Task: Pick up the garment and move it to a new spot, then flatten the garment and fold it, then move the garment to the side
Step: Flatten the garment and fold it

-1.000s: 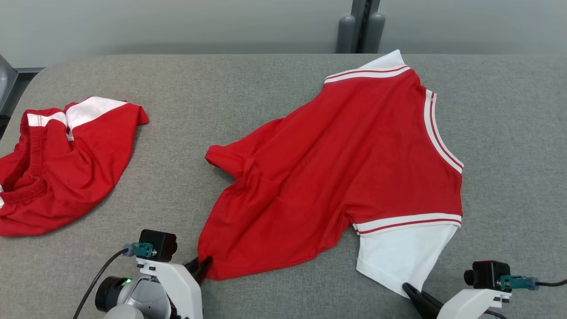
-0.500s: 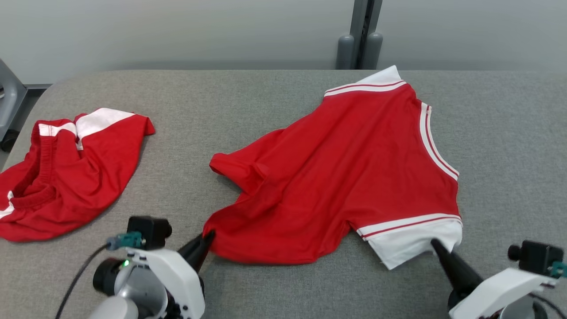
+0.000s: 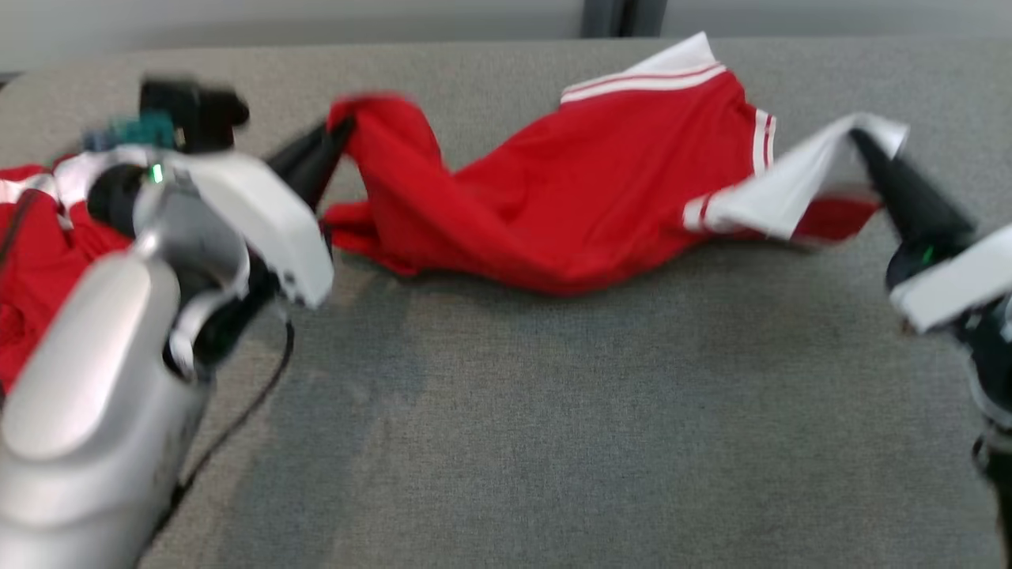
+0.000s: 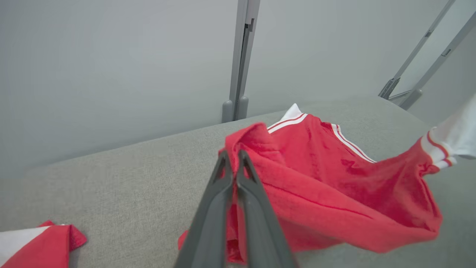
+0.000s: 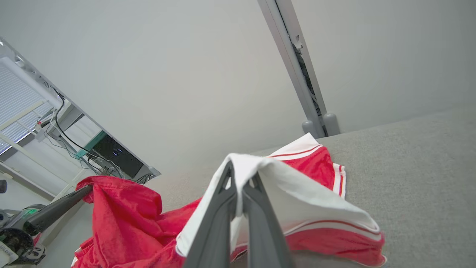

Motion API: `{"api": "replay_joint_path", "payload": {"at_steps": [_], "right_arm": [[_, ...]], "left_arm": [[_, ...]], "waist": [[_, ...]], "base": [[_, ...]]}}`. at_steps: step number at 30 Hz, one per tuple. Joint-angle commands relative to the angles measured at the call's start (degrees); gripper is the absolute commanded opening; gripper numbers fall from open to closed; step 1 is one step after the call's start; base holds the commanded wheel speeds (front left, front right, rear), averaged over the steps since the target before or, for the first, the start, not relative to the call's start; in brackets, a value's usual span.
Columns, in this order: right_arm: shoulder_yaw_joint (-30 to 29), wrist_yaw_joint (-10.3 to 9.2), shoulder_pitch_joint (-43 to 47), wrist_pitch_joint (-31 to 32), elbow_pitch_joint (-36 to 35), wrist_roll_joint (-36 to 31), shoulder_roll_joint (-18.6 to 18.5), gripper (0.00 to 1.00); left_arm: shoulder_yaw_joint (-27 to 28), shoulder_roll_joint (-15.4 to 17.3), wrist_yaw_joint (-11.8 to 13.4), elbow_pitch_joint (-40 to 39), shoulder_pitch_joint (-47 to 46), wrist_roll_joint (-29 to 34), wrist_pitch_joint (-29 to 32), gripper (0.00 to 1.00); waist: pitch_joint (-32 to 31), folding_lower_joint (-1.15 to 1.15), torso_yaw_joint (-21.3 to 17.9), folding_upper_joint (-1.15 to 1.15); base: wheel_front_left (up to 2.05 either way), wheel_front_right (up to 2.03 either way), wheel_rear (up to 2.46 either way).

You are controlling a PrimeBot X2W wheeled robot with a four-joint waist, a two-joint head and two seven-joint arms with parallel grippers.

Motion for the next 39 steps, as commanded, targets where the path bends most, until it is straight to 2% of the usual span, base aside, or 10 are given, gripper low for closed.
{"api": "replay_joint_path", "payload": {"at_steps": [1,6,11,18,23,31,35,39], "right_arm": [[-0.69,0.14,-5.82,0.91,0.85,0.86,-1.77,0.0],[-3.03,0.14,-23.44,0.95,7.0,-0.34,-4.25,0.0],[-3.64,0.14,-37.85,-0.68,12.74,-2.6,-5.45,0.0],[-0.1,0.14,-59.01,-8.72,22.66,-4.96,-7.94,0.0],[2.56,0.13,-69.06,-15.37,29.69,-4.04,-8.7,0.0],[9.1,0.13,-73.35,-16.85,35.72,-0.92,-10.65,0.0],[13.16,0.13,-69.83,-14.56,35.63,1.98,-12.55,0.0],[19.13,0.13,-63.41,-11.34,32.71,4.23,-15.72,0.0]], "left_arm": [[0.17,0.27,-1.0,2.49,-6.07,0.47,0.84,0.0],[-0.69,-0.88,-3.27,11.49,-22.2,0.11,1.93,0.0],[-1.63,-1.83,-3.93,18.42,-34.88,0.04,1.38,0.0],[-3.99,-2.74,-4.07,30.32,-52.05,1.05,-1.97,0.0],[-6.54,-2.92,-4.1,36.4,-59.43,0.81,-6.14,0.0],[-10.7,-3.04,-4.11,43.12,-62.95,-3.72,-8.54,0.0],[-16.34,-1.9,-4.11,43.97,-59.49,-4.44,-7.36,0.0],[-21.23,-0.12,-4.11,42.48,-54.32,-8.29,-6.23,0.0]], "waist": [[4.27,0.0,-0.18,0.0],[10.04,0.0,-0.16,0.0],[14.05,0.0,0.06,0.0],[17.01,0.0,-0.58,0.0],[16.87,0.0,-1.42,0.0],[17.09,0.0,-2.08,0.0],[17.44,0.0,-1.62,0.0],[16.03,0.0,-1.15,0.0]], "base": [[0.0,0.0,0.0],[0.0,0.0,0.0],[0.0,0.0,0.0],[0.0,0.0,0.0],[0.0,0.0,0.0],[0.0,0.0,0.0],[0.0,0.0,0.0],[0.0,0.0,0.0]]}}
